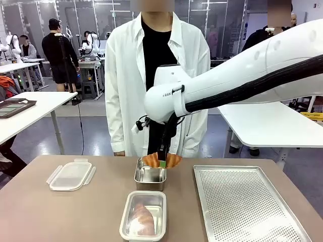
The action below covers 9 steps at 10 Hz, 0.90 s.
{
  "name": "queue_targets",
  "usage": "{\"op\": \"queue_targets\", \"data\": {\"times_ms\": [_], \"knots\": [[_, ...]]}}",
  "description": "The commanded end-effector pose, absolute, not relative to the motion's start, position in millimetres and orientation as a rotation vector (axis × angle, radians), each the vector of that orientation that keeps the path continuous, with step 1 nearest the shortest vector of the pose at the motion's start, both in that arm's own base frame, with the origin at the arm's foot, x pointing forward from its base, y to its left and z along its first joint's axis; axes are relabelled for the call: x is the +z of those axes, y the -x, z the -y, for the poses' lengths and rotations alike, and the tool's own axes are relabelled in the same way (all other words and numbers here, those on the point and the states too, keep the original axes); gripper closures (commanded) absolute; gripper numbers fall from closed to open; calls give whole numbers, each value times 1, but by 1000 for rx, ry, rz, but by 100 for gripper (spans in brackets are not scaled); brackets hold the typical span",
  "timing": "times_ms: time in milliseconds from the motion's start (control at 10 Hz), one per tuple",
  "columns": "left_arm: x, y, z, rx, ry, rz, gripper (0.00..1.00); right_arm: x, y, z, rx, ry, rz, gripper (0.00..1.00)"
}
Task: Place the bread into the airtight container.
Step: Pick up a Butter Roll and place it into an empty Airtight Container.
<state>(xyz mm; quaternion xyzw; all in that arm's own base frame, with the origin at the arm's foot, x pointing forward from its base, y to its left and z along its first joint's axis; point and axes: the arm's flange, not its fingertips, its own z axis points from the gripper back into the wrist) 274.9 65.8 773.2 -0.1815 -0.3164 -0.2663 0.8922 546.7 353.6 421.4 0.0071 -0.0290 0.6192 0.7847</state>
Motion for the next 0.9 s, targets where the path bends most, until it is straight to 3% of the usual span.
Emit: {"op": "queue_targets", "data": {"times_ms": [0,700,800], "knots": [[774,-274,-66,-577,385,656,0,422,-551,-364,1274,32,66,60],[774,-274,-66,-577,385,656,0,418,-550,-359,1310,1,63,60],[774,-274,-66,-577,385,656,0,427,-554,-359,1226,-81,62,60]]}}
